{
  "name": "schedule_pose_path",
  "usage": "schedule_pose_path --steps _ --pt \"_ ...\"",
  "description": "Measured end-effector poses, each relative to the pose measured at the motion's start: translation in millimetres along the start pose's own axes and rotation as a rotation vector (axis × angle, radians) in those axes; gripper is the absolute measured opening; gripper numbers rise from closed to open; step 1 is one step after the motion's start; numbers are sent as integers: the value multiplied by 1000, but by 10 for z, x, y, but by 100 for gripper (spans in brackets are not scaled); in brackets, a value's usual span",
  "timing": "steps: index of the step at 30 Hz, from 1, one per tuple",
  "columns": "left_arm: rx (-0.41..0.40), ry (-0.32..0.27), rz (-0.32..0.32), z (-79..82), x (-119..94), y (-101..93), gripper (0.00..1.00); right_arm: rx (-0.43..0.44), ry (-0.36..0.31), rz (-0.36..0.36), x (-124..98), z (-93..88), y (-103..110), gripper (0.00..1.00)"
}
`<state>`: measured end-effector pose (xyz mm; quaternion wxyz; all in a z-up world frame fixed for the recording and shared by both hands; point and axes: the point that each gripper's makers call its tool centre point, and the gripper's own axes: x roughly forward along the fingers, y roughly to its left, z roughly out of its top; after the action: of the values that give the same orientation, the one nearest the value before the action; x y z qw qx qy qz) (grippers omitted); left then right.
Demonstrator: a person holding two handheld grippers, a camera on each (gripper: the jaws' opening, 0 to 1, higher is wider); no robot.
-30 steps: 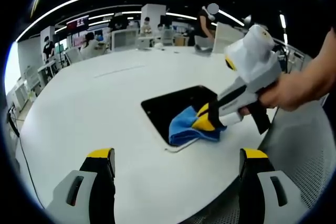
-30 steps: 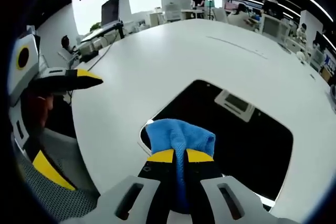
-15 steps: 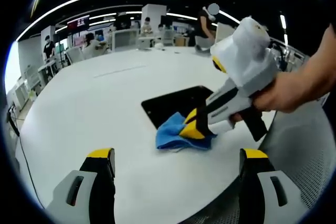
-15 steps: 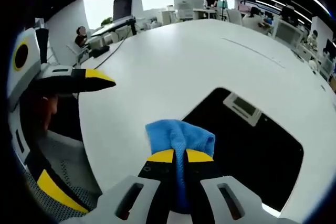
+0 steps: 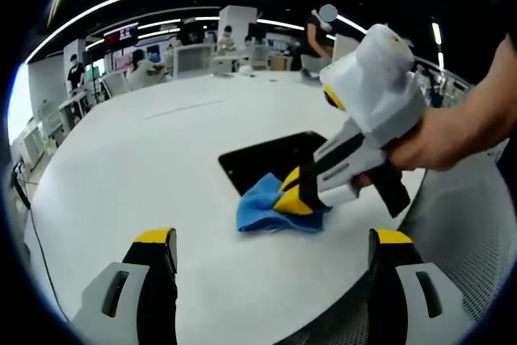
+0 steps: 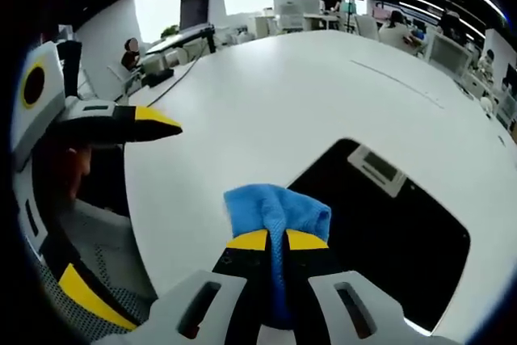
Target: Wipe the mirror surface with the cleaning cloth until all visible marks leave the cleaned area.
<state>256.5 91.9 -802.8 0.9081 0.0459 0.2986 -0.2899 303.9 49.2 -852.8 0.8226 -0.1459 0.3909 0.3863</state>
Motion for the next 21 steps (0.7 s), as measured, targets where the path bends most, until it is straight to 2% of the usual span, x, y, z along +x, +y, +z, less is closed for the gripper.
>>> schedule_pose_path --steps 21 --pt "6 11 7 -18 -1 10 99 -17 13 7 3 0 -1 1"
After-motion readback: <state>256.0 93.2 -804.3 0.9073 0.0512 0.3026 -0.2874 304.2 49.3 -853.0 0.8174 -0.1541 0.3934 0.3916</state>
